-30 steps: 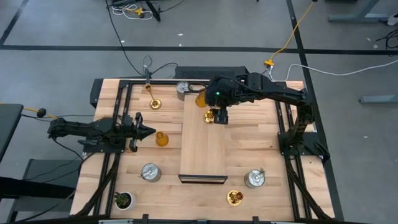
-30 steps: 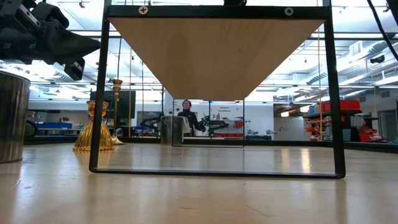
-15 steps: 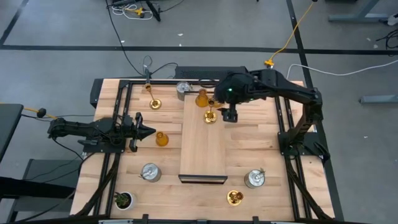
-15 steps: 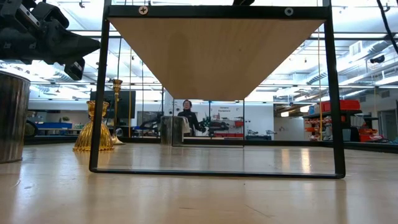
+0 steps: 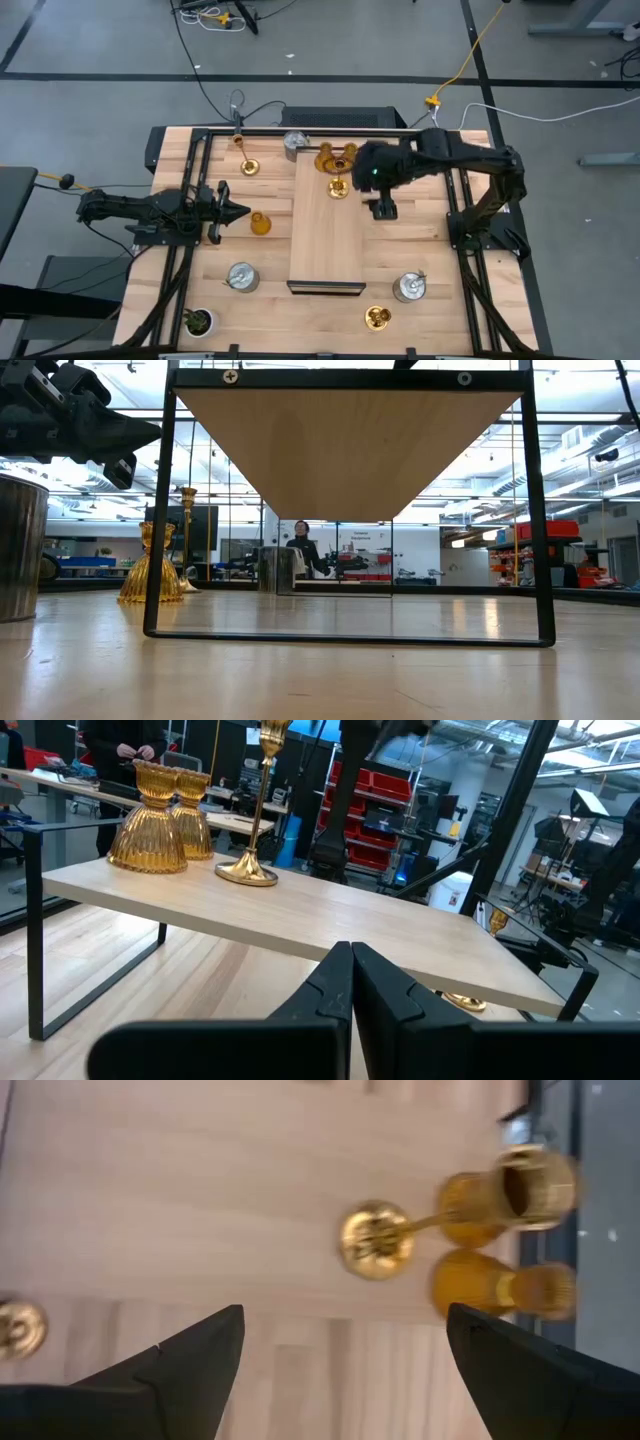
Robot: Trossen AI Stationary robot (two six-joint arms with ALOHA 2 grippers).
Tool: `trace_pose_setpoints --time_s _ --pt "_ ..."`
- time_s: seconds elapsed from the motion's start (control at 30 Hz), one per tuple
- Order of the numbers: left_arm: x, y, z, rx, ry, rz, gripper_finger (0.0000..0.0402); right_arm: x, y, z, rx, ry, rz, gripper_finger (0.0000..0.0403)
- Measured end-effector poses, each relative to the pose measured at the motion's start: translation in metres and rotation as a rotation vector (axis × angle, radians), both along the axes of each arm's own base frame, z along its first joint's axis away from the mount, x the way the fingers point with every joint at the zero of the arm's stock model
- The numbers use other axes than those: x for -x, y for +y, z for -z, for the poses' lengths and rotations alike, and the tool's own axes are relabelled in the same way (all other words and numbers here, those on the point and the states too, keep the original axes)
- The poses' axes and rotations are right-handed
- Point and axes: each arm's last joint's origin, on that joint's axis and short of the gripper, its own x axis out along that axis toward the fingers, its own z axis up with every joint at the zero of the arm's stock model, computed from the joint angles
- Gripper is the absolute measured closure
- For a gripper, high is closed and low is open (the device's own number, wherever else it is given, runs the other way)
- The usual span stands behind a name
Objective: Pick & Place candle stick holders
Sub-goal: Put the bottom candle holder on the shelf
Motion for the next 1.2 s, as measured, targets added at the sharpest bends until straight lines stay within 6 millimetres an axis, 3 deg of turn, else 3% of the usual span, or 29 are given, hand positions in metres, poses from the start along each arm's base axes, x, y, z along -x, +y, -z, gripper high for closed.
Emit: trace_pose_setpoints --time_s 0.77,1.2 --pt "0.000 0.000 0.000 0.000 -0.001 0.000 0.0392 0.005 0.078 0.066 -0.106 0.115 -0.198 0.0053" --pt "0.000 0.000 0.000 0.000 0.000 0.000 0.0392 0.011 0.122 0.076 -0.147 0.065 -0.296 0.0053"
